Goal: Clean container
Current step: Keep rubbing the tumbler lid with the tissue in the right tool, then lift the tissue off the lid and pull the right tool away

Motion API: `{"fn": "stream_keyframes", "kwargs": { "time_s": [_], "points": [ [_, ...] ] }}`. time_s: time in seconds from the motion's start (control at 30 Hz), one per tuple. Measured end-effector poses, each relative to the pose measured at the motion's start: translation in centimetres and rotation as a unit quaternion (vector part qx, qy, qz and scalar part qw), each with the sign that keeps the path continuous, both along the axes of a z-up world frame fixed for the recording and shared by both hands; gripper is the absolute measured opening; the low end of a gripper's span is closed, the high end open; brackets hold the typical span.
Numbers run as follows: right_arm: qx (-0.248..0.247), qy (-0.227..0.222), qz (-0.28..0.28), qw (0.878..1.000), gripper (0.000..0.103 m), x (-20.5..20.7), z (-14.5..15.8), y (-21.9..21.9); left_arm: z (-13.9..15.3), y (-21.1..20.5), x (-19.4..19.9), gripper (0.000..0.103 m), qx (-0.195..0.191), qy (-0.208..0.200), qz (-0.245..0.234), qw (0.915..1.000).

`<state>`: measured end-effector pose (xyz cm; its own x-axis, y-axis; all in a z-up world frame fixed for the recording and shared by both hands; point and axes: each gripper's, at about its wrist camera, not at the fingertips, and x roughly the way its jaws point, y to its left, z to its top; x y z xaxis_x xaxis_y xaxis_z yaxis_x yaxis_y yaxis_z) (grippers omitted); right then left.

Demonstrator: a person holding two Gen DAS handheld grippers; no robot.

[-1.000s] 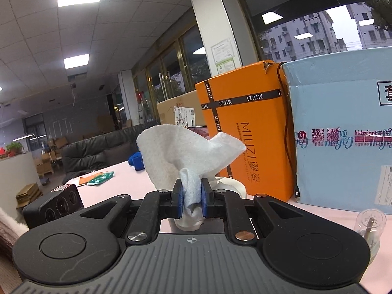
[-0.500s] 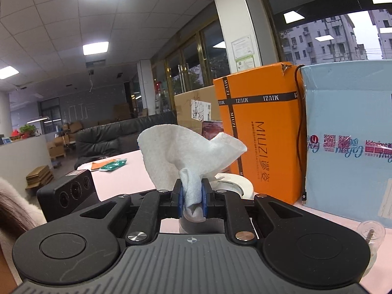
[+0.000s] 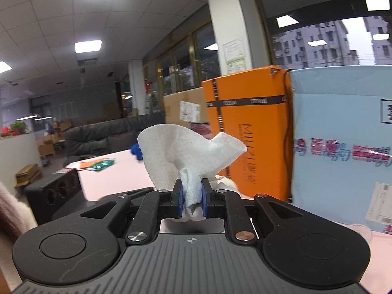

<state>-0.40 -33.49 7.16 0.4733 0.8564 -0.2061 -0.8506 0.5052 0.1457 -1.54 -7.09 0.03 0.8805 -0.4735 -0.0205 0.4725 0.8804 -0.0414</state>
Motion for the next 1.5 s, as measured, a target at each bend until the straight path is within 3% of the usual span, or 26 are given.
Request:
{"fn": "stream_keyframes", "kwargs": {
  "time_s": [0.43,0.7,1.03,1.23,1.5],
  "points": [
    [0.013,0.004,-0.032,0.999,0.013,0.6,-0.4,0.7,0.2,0.1,0.3,0.08,0.001,-0.001,-0.002,1.0],
    [0.004,0.006,-0.085,0.996,0.013,0.3,-0.1,0.3,0.2,-0.1,0.0,0.08,0.003,-0.002,-0.002,1.0],
    [0.002,0.0,-0.114,0.993,0.014,-3.4,-0.5,1.0,0.2,-0.2,-0.1,0.08,0.007,-0.005,0.0,1.0],
    [0.006,0.001,-0.16,0.987,0.014,-6.1,-0.8,0.1,0.1,-0.2,-0.5,0.08,0.005,-0.007,0.004,1.0],
    [0.008,0.0,-0.225,0.974,0.014,-9.7,-1.2,-1.2,0.5,-0.4,-2.4,0.086,0.014,-0.059,0.033,0.9976]
  ]
}}
